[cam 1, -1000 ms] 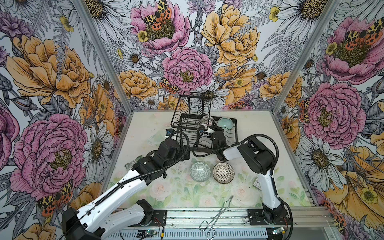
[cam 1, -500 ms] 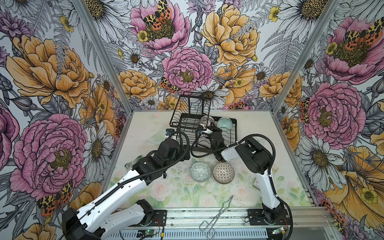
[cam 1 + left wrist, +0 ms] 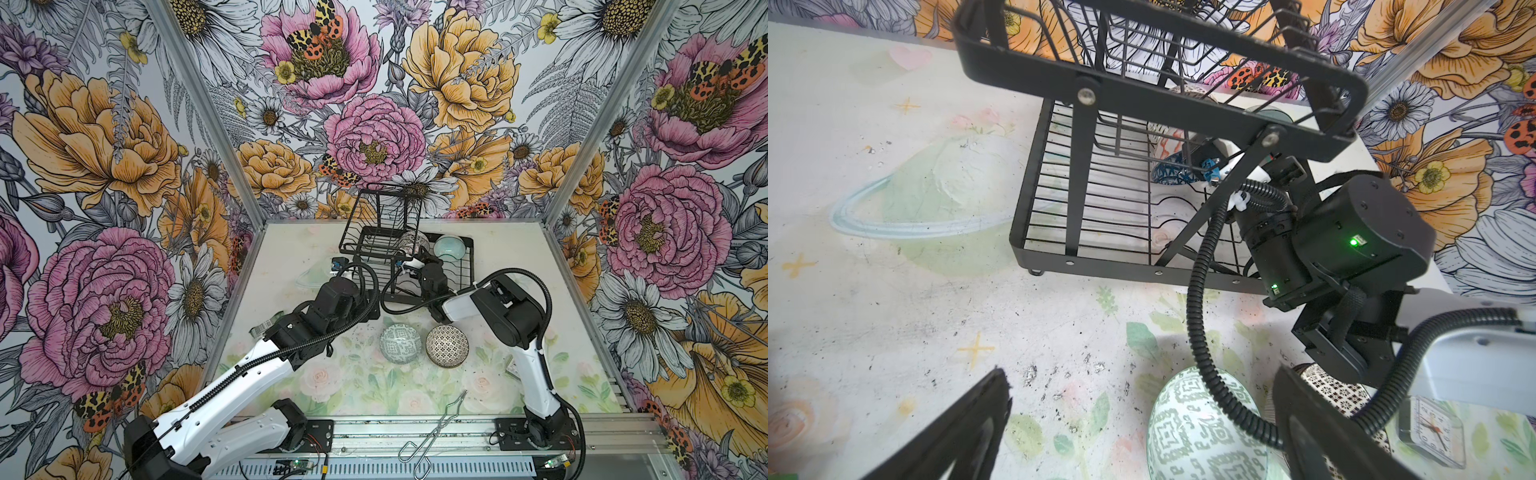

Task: Load the bowls into the dish rack
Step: 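Open the right gripper to release the bowl standing in the rack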

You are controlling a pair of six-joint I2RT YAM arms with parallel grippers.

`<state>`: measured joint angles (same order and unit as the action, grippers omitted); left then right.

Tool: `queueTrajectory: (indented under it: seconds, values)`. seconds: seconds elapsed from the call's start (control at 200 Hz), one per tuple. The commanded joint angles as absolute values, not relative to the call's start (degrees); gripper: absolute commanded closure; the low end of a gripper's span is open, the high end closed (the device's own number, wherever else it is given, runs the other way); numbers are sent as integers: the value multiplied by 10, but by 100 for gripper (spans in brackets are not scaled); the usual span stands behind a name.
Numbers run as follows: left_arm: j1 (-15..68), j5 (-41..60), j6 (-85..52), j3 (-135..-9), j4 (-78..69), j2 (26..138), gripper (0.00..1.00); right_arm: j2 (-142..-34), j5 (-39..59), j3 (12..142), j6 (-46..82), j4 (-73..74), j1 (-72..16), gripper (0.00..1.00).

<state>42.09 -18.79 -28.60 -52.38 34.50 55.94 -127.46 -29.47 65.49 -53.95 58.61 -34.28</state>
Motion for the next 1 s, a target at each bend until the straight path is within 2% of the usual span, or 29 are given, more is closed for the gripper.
queueTrajectory:
  seconds: [0.0,0.515,0.595,0.651,0.701,0.756,0.791,0.861,0.996]
  values:
    - [419,-200,-297,-529,346,560,1,-1252,-299,662,-540,564,-337,92]
    - [418,-209,-298,-537,346,575,1,-1189,-281,628,-550,537,-328,78]
    - [418,-217,-296,-538,346,577,1,-1172,-276,609,-559,537,-327,67]
    - [417,-219,-296,-538,346,577,1,-1159,-271,593,-562,536,-324,51]
    - [415,-223,-295,-538,345,577,1,-1145,-266,576,-563,533,-321,32]
    - [413,-225,-293,-539,345,577,1,-1127,-262,556,-562,530,-318,18]
    - [411,-226,-292,-540,345,577,1,-1116,-260,544,-562,531,-315,12]
    - [410,-228,-292,-540,345,576,1,-1093,-253,518,-561,525,-310,7]
    - [407,-229,-287,-541,346,574,1,-1050,-247,477,-553,523,-302,5]
